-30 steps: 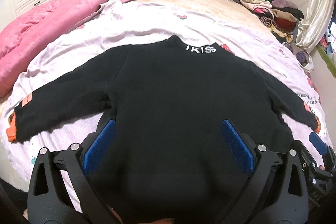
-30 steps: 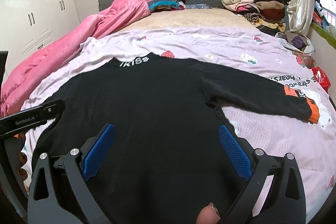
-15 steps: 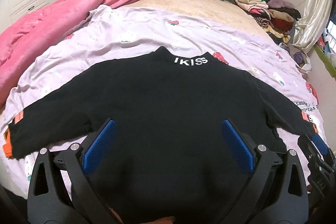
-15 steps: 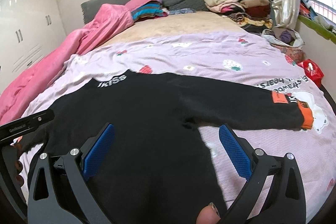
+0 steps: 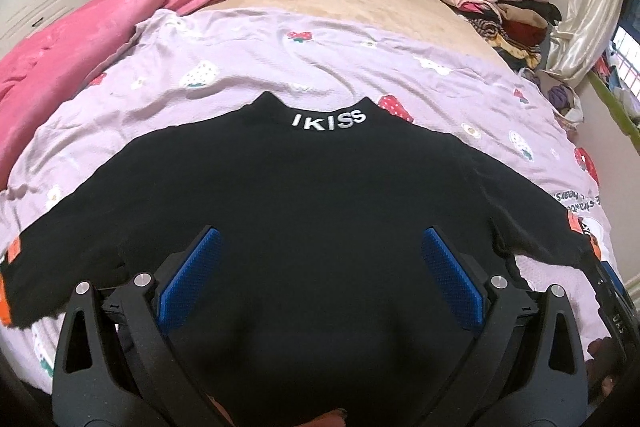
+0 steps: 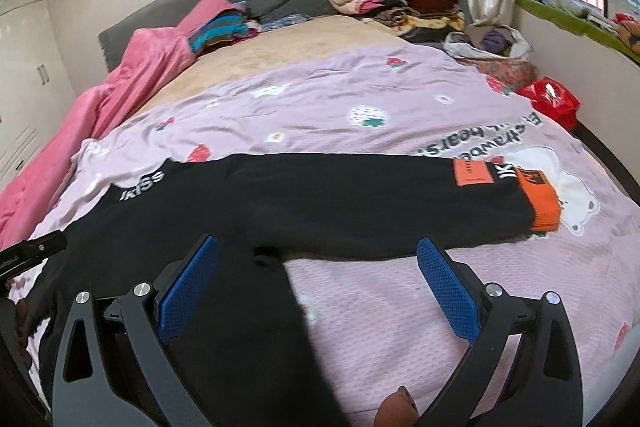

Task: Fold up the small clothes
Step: 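Move the right gripper to the orange cuff of a sweater sleeve, then grasp the orange cuff with the right gripper and lift it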

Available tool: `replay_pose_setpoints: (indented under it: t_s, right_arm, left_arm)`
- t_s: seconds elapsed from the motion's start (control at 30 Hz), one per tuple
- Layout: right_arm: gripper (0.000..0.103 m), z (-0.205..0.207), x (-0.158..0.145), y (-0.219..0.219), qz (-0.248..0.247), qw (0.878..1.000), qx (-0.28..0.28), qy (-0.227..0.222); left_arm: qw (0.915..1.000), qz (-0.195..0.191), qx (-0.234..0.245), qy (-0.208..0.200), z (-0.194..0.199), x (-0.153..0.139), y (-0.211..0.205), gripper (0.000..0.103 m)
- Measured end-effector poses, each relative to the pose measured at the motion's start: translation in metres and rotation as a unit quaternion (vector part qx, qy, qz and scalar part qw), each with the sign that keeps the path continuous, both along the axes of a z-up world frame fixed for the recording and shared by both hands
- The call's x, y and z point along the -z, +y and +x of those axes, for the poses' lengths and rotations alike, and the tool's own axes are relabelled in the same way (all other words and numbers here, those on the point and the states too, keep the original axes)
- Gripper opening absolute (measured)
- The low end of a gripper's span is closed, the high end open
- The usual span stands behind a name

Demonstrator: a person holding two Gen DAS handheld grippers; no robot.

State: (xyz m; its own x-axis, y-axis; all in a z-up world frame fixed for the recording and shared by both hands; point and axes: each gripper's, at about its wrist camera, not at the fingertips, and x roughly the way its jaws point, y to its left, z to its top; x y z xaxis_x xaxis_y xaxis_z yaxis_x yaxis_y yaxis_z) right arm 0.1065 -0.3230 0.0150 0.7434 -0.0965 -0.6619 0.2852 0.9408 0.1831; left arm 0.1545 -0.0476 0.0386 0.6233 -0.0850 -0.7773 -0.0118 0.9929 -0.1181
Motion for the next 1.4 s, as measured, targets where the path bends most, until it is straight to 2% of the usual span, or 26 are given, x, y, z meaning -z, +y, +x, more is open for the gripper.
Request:
replay_pose_setpoints:
  t_s: [0.4,0.9,1.07,1.23,1.4]
  right_arm:
    - [0.099,-0.004,0.018,-0.056,0.012,0.996,0.079,0.031]
    - [0.099,-0.007,0.057,-0.125,0.066,0.981,0.163,0.076]
    - [0.099,-0.002,0.068,-0.145,0.099,0.975,0.182,0.078]
    - [0.099,0.001,0.079,-0.168,0.148,0.965,0.207,0.059]
    - [0.099,0.006,0.082,-0.185,0.168,0.959,0.226,0.042]
  left_arm:
    - [0.9998,0.007,0.019,0.003,0.020,0.008,-0.026,0.094]
    - [0.9987,0.028,0.040,0.012,0.037,0.034,-0.054,0.094]
    - [0.9985,0.032,0.042,0.016,0.040,0.043,-0.055,0.094]
    - [0.9985,0.033,0.040,0.020,0.046,0.050,-0.052,0.094]
    - [0.9983,0.033,0.038,0.028,0.055,0.056,-0.053,0.094]
